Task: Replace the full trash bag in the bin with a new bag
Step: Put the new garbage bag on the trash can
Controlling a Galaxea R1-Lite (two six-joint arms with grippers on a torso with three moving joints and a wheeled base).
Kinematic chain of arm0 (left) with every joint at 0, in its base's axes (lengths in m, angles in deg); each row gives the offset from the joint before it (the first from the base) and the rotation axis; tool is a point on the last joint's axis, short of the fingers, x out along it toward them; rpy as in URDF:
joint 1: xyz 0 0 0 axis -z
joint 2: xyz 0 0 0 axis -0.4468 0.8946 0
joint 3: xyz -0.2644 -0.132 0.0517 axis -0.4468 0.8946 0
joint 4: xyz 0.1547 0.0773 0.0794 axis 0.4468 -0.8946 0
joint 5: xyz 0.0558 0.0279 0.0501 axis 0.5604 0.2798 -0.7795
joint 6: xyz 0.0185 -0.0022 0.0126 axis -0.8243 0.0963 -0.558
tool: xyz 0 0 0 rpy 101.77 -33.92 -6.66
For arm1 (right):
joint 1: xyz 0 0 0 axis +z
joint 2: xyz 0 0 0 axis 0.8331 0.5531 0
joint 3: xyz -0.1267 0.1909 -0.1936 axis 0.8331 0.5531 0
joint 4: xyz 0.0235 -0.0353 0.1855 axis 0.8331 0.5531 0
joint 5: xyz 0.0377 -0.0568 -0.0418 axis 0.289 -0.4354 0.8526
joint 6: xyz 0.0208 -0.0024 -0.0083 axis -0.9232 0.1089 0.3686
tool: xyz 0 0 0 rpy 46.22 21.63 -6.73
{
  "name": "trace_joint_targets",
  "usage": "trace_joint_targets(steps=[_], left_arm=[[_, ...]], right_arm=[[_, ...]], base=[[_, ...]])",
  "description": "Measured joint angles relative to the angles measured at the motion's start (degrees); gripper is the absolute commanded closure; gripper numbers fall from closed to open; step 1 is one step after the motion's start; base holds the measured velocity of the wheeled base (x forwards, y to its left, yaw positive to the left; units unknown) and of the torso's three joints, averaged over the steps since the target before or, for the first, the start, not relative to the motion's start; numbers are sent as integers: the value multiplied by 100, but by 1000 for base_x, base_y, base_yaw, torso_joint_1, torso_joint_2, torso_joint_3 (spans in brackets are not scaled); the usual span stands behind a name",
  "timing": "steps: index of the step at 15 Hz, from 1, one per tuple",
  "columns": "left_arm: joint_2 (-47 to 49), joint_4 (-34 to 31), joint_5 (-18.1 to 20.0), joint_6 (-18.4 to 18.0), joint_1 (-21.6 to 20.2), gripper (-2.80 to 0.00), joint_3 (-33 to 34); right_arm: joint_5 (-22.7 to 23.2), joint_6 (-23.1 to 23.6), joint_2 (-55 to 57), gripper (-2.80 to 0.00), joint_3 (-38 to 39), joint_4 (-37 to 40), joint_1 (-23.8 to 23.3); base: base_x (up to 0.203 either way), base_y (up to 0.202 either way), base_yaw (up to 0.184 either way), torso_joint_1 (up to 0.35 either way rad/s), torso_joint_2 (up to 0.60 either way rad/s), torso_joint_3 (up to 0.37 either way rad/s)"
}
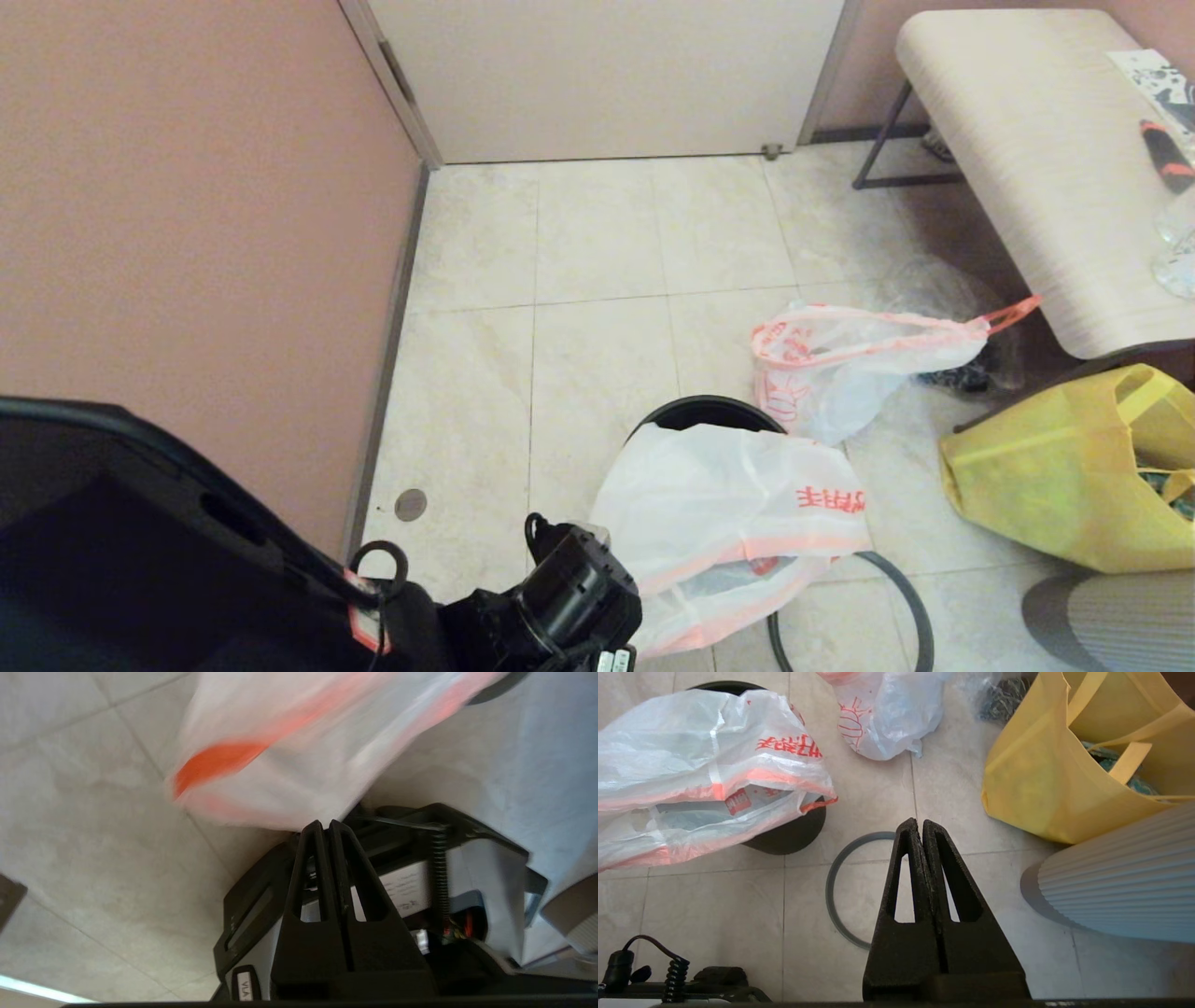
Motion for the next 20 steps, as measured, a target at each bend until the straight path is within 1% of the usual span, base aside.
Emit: trace_joint_targets(steps=[2, 4, 5, 6, 7, 9, 10, 13, 15, 18, 20], left_arm=[[99, 499, 15, 22, -38, 0, 456], [250, 1324, 2, 1, -54, 0, 924], [363, 1760, -18, -46, -103, 0, 1073], [438, 2047, -30, -163, -211, 0, 1123], [479, 2148, -41, -312, -303, 0, 1084], [431, 2109, -49, -508, -383, 0, 874], [372, 1971, -49, -595, -380, 0, 714], [334, 1259, -51, -661, -341, 0, 61], [525, 871, -94, -667, -339, 0, -324], [969, 804, -257, -760, -443, 0, -809], [1202, 784, -370, -840, -608, 0, -1204]], right_arm=[[-2, 0, 91, 0, 0, 6, 0], [-6, 35, 345, 0, -24, 80, -7], [3, 107, 530, 0, -122, 194, -18], [44, 150, 765, 0, -272, 286, -16], [104, 178, 1082, 0, -426, 354, -4], [230, 268, 2002, 0, -782, 359, 43], [263, 293, 2604, 0, -998, 272, 92], [170, 280, 4783, 0, -1597, -244, 311], [-51, 140, 6381, 0, -1870, -838, 594], [-413, -158, 8546, 0, -2125, -2026, 1266], [-630, -303, 9693, 0, -2230, -2919, 1790]], base=[[0, 0, 0, 0, 0, 0], [0, 0, 0, 0, 0, 0], [0, 0, 0, 0, 0, 0], [0, 0, 0, 0, 0, 0], [0, 0, 0, 0, 0, 0], [0, 0, 0, 0, 0, 0], [0, 0, 0, 0, 0, 0], [0, 0, 0, 0, 0, 0], [0, 0, 0, 0, 0, 0], [0, 0, 0, 0, 0, 0], [0, 0, 0, 0, 0, 0]])
